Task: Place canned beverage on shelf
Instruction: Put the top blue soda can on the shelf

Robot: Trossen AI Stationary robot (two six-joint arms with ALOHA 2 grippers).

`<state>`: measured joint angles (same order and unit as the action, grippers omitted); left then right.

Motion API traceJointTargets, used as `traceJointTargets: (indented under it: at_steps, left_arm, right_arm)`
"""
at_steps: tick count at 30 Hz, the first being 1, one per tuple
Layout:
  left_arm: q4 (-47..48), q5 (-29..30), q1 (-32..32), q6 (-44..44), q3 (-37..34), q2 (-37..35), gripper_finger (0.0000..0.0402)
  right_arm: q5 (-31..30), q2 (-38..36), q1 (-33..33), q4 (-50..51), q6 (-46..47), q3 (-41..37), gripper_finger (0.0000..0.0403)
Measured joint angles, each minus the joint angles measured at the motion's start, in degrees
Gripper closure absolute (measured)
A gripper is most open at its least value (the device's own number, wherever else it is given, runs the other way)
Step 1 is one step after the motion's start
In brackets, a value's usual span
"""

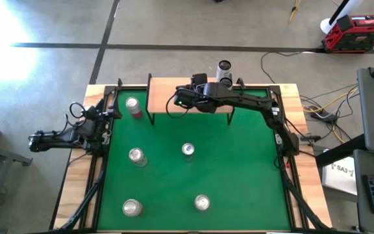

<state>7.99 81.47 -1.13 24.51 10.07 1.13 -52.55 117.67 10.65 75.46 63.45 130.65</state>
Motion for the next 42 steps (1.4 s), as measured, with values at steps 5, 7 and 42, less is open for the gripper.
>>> traceJointTargets:
  at_steps: [5, 7, 42]
  left_arm:
    - [0.01, -0.01, 0.01, -0.02, -0.01, 0.0, 0.0013]
    - [0.02, -0.01, -0.02, -0.01, -0.01, 0.01, 0.0013]
    - [0.0, -0.01, 0.01, 0.01, 0.0, 0.0, 0.0013]
  right_arm:
    - [0.01, -0.02, 0.18, -0.2, -1.29, 0.0, 0.0156]
    - [0.0, -0.05, 0.18, -0.18, -1.48, 0.0, 0.0152]
    - [19.3, -8.07, -1.24, 4.62, -2.64, 4.35, 0.0106]
